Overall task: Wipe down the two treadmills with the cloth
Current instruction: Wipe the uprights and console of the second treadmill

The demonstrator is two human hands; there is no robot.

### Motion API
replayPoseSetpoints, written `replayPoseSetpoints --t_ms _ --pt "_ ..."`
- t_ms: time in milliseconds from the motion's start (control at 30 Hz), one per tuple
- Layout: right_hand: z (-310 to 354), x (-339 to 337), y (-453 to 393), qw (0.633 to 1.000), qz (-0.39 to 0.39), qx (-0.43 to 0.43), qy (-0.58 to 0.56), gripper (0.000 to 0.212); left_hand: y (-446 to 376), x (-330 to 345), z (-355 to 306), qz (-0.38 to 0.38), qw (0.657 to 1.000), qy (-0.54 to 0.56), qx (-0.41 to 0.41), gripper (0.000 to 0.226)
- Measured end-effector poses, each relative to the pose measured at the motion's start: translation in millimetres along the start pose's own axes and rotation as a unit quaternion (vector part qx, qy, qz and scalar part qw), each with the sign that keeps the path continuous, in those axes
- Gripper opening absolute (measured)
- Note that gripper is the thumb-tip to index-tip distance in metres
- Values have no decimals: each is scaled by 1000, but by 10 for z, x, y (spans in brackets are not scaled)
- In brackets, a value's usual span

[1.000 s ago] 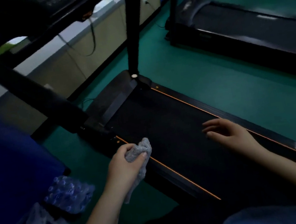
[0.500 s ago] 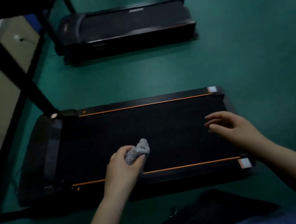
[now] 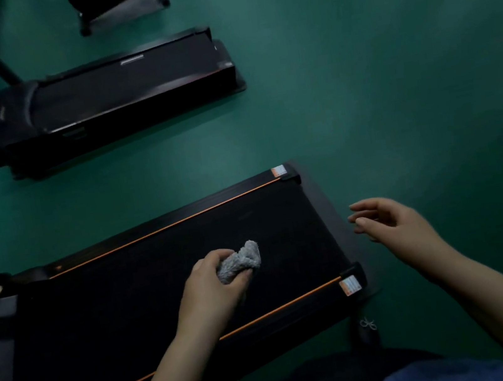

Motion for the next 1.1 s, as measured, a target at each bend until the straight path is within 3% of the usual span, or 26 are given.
replayPoseSetpoints --t_ms 267,733,900,1100 --pt "-13 -953 -727 999 15 -26 25 21 -419 747 -755 -19 1000 12 -6 36" --pt "-141 -1367 -1776 1000 12 -12 22 20 -1564 1123 -1294 -6 1000 -3 7 35" --pt "-145 -1667 -2585 999 28 -9 20 20 -2144 1351 -1547 -16 1000 -8 -18 35" --pt "25 -2196 -3955 994 92 -39 52 19 -3055 1793 -2175 -88 994 28 -63 33"
Point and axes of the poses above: each hand's wrist, its own y-axis away from the middle knuckle, its own x-axis out of the palm, z = x × y, the point moved 10 cm from there along -y, towards the middle knuckle, and after that the axes turned 9 degrees about y, right-handed, at the moved point
